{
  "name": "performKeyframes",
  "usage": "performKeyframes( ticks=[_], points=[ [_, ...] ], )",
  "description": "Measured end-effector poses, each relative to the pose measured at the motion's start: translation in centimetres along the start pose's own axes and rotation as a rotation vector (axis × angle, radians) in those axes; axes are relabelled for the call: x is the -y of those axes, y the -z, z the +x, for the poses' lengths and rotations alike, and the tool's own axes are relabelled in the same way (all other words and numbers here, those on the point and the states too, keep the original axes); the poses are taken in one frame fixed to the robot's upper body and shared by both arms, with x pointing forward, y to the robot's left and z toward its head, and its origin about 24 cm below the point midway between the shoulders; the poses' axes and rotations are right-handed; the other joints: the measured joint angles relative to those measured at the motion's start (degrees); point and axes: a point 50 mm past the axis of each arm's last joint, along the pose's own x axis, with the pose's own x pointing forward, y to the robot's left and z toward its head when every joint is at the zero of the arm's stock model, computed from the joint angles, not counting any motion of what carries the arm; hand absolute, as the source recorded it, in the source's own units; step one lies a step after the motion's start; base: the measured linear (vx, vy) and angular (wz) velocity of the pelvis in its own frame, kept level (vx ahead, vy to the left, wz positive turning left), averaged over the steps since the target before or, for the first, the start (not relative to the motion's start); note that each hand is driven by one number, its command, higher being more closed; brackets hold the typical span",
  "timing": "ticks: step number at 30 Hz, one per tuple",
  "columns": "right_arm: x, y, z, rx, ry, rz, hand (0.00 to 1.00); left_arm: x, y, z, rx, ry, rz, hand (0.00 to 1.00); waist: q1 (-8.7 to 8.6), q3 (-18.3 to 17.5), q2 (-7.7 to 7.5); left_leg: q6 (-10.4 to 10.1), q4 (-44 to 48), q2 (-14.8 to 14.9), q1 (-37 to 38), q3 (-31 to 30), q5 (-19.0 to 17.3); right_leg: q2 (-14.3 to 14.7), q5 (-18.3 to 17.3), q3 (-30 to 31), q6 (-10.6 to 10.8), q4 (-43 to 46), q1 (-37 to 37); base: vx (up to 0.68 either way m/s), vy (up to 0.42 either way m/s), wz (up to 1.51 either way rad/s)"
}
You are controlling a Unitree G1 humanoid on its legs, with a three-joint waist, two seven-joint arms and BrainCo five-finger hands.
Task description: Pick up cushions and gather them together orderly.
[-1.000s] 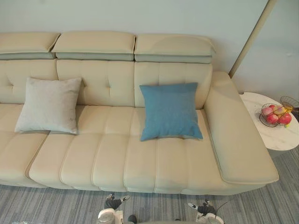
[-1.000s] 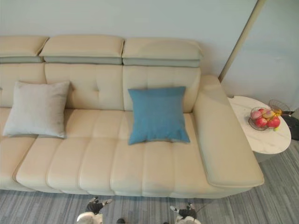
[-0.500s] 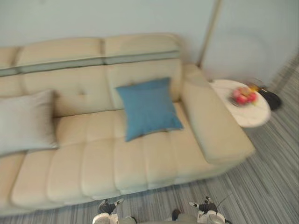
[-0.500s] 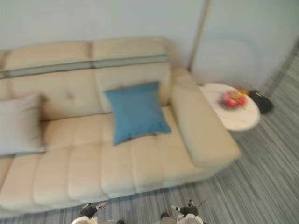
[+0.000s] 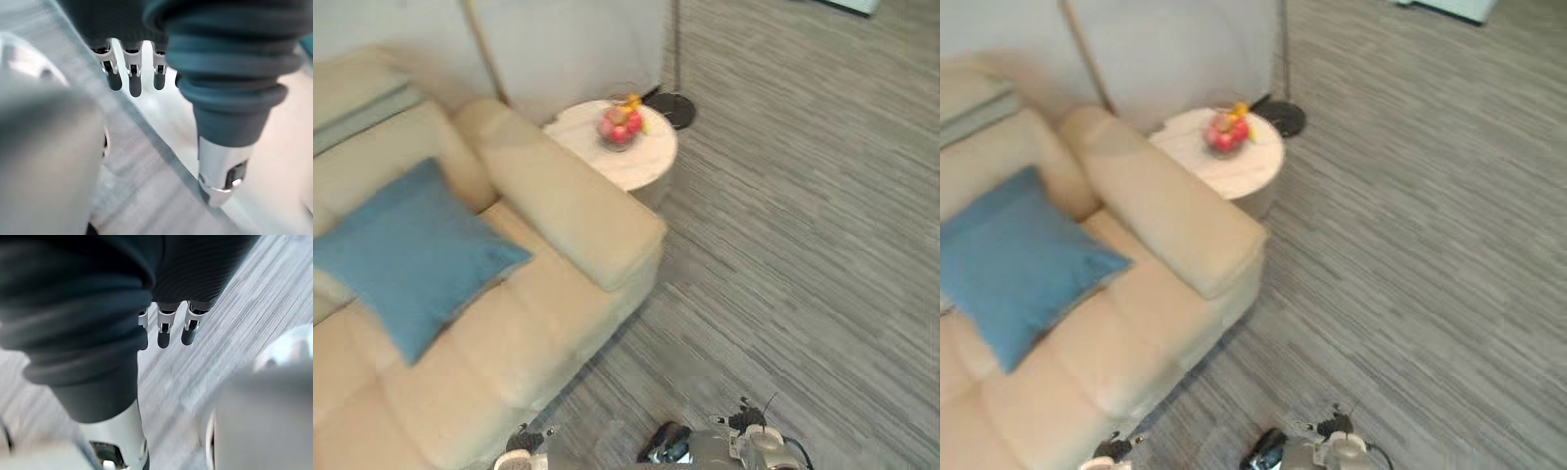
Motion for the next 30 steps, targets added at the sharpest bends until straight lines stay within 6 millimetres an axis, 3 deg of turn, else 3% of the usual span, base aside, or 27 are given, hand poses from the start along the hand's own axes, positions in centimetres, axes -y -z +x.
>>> performKeyframes(
  ticks=[1, 3, 4, 5, 7, 10, 11, 12, 14, 15, 17, 22, 24, 26, 27, 30],
  points=[
    [0.2, 0.0, 0.0, 0.001, 0.005, -0.001, 0.00, 0.2, -0.1, 0.0, 0.004, 0.005, 0.003, 0.00, -0.05, 0.2, 0.00, -0.8, 1.6, -1.6, -1.0, -3.1, -1.8, 0.4, 0.2, 1.4, -0.3, -0.8, 0.6, 0.17, -0.157, -1.86],
    [1.1, 0.6, 0.1, -0.018, 0.026, -0.007, 0.00, 1.1, -0.6, -0.1, 0.040, 0.034, 0.010, 0.00, 0.67, 1.0, 0.34, -1.0, 2.7, -13.0, -4.6, -15.8, -8.7, 3.7, 2.2, 11.2, -0.9, -6.7, 4.9, 0.19, -0.093, -2.10],
    [1.2, 0.7, 0.1, -0.023, 0.028, -0.004, 0.00, 1.1, -0.7, -0.1, 0.042, 0.035, 0.004, 0.00, 0.67, 1.2, 0.40, -0.9, 2.1, -14.4, -5.0, -16.7, -9.2, 4.1, 2.4, 12.6, -1.0, -7.2, 5.5, 0.26, -0.004, -2.23],
    [1.3, 1.1, 0.0, -0.041, 0.037, 0.010, 0.00, 1.6, -0.9, -0.1, 0.049, 0.046, -0.018, 0.00, 0.67, 1.7, 0.68, -1.2, -2.6, -20.8, -8.2, -20.8, -11.0, 5.5, 2.9, 18.4, -1.0, -8.8, 7.3, 0.22, 0.044, -1.69],
    [1.4, 1.4, -0.1, -0.054, 0.050, 0.042, 0.00, 2.2, -1.4, -0.1, 0.065, 0.066, -0.033, 0.00, 0.77, 2.5, 1.27, -1.5, -10.0, -26.1, -11.7, -26.2, -11.2, 6.8, 3.0, 24.0, -0.8, -9.3, 7.8, 0.21, 0.104, -1.72],
    [0.7, 1.3, -0.2, -0.046, 0.047, 0.085, 0.00, 3.1, -2.1, -0.2, 0.083, 0.091, -0.065, 0.00, 1.60, 3.3, 1.43, -1.2, -20.0, -31.5, -14.7, -34.7, -9.3, 7.5, 2.7, 31.4, 0.4, -9.4, 8.5, 0.23, 0.180, -1.72],
    [0.3, 1.3, -0.4, -0.031, 0.041, 0.094, 0.00, 3.7, -2.1, -0.3, 0.083, 0.102, -0.081, 0.00, 2.55, 3.1, 1.68, -1.3, -21.9, -32.4, -14.1, -37.6, -3.1, 8.1, 2.2, 34.4, 1.9, -9.3, 8.9, 0.27, 0.196, -1.56],
    [0.2, 1.3, -0.5, -0.027, 0.036, 0.094, 0.00, 3.8, -2.2, -0.3, 0.084, 0.103, -0.089, 0.00, 2.86, 2.9, 2.04, 0.4, -21.7, -32.4, -13.4, -37.1, -2.3, 8.3, 1.9, 35.8, 2.6, -9.2, 9.2, 0.29, 0.199, -1.57],
    [-1.4, 1.3, -0.9, -0.020, 0.000, 0.114, 0.00, 3.0, -2.5, -0.2, 0.091, 0.086, -0.111, 0.00, 2.72, 2.8, -0.38, 1.3, -22.6, -32.0, -10.8, -31.6, -4.2, 6.7, 1.1, 39.2, 4.5, -6.9, 9.3, 0.30, 0.185, -1.05],
    [-1.5, 1.2, -0.9, -0.016, -0.003, 0.117, 0.00, 3.0, -2.5, -0.1, 0.091, 0.085, -0.113, 0.00, 2.74, 2.9, -0.48, 1.5, -22.6, -31.6, -10.4, -30.2, -4.5, 6.5, 1.0, 39.2, 4.9, -6.2, 9.0, 0.29, 0.194, -1.01],
    [-2.4, 0.6, -1.0, 0.002, -0.022, 0.134, 0.00, 2.7, -2.4, -0.1, 0.083, 0.071, -0.132, 0.00, 3.71, 2.6, -1.20, 2.0, -24.1, -30.3, -7.4, -25.0, -5.2, 4.6, 1.1, 35.2, 8.1, -1.7, 6.4, 0.18, 0.140, -1.08],
    [-3.3, 0.2, -1.2, 0.022, -0.042, 0.163, 0.00, 2.4, -2.1, -0.1, 0.071, 0.067, -0.120, 0.00, 3.62, 2.0, -2.06, 1.9, -26.0, -29.3, -3.3, -19.5, -5.3, 1.0, 2.8, 32.7, 8.0, -0.6, 5.1, 0.09, 0.014, -0.71],
    [-3.6, 0.4, -1.2, 0.009, -0.050, 0.164, 0.00, 2.4, -2.1, 0.0, 0.070, 0.078, -0.076, 0.00, 3.42, 1.5, -2.34, 1.4, -28.4, -28.4, -2.4, -17.3, -5.6, 1.3, 3.1, 30.3, 9.2, -3.1, 4.2, 0.05, -0.131, -0.82],
    [-3.6, 0.1, -1.0, 0.009, -0.055, 0.156, 0.00, 2.4, -2.0, 0.0, 0.065, 0.084, -0.061, 0.00, 3.48, 1.4, -1.96, 1.0, -29.7, -26.0, -2.4, -12.5, -5.3, -0.6, 1.8, 22.3, 9.0, -3.4, 2.5, -0.04, -0.232, -1.26],
    [-3.3, -0.2, -0.7, 0.005, -0.049, 0.144, 0.00, 2.6, -2.0, 0.0, 0.062, 0.096, -0.027, 0.00, 3.35, 1.2, -1.25, -1.0, -29.7, -23.4, -2.2, -9.6, -5.6, -4.5, 1.9, 14.0, 8.4, -2.5, 0.1, -0.06, -0.219, -1.27],
    [-2.8, -0.1, -0.6, -0.006, -0.039, 0.133, 0.00, 2.1, -1.9, 0.1, 0.060, 0.091, 0.003, 0.00, 3.35, 1.4, -1.00, -4.9, -30.2, -19.3, -0.1, -5.4, -5.5, -7.0, 5.3, 11.6, 8.7, -5.1, -2.3, 0.03, -0.315, -1.26]
  ],
)
